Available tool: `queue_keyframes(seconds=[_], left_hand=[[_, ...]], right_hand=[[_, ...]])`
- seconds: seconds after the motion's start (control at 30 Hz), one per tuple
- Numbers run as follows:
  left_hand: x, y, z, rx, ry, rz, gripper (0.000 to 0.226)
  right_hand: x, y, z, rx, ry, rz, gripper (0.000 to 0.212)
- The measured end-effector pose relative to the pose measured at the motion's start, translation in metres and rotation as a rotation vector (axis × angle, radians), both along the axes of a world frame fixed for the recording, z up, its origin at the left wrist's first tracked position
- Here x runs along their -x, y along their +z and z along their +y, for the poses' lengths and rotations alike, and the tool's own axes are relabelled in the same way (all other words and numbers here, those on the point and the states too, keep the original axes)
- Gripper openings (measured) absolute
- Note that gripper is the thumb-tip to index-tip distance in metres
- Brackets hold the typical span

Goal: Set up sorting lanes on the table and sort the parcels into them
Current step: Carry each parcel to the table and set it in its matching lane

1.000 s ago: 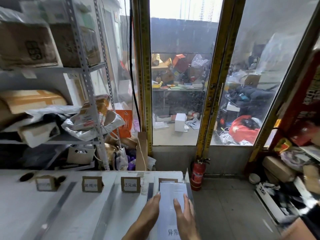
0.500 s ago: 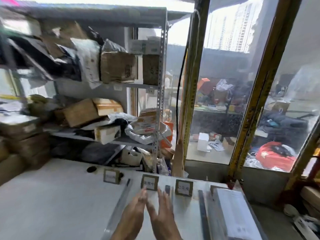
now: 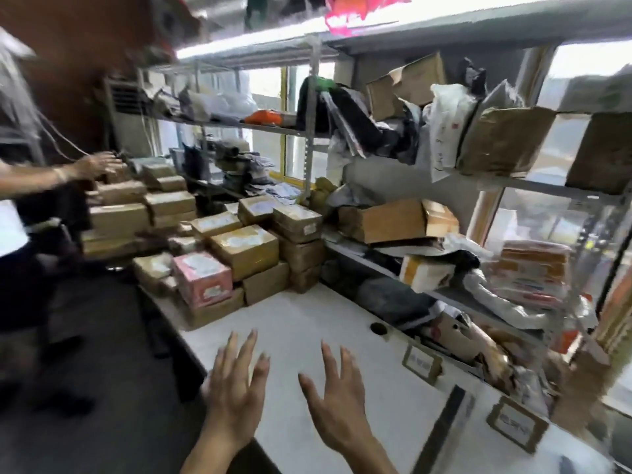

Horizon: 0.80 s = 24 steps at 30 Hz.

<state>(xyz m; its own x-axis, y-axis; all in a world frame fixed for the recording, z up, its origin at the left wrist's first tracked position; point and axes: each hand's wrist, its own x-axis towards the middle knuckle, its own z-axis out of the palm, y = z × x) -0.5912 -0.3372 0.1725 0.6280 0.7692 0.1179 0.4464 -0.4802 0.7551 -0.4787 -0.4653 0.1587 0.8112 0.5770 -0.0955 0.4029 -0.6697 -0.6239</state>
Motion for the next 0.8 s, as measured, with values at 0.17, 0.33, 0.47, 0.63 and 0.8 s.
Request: queue_keyframes(seconds=[0.17, 0.33, 0.47, 0.63, 0.8], left_hand=[[0.004, -0.011, 0.079, -0.062, 0.147, 0.101, 0.092], [-0.007, -0.011, 0.144, -0.071, 0.272, 0.174, 0.079], [-0.015, -0.011, 0.182, -0.066, 0.374, 0.198, 0.060], [-0.027, -0.016, 0.223, -0.065, 0.430, 0.204, 0.059], [-0.037, -0.024, 0.270, -0.057, 0.456, 0.204, 0.061]], right_hand=[[-0.023, -0.013, 0.101, 0.035, 0.113, -0.034, 0.080], [-0.053, -0.021, 0.185, 0.019, 0.243, -0.068, 0.082], [-0.070, -0.022, 0.231, 0.009, 0.340, -0.064, 0.081], [-0.082, -0.040, 0.281, 0.027, 0.371, -0.076, 0.082], [-0.091, -0.054, 0.338, 0.029, 0.374, -0.088, 0.083]])
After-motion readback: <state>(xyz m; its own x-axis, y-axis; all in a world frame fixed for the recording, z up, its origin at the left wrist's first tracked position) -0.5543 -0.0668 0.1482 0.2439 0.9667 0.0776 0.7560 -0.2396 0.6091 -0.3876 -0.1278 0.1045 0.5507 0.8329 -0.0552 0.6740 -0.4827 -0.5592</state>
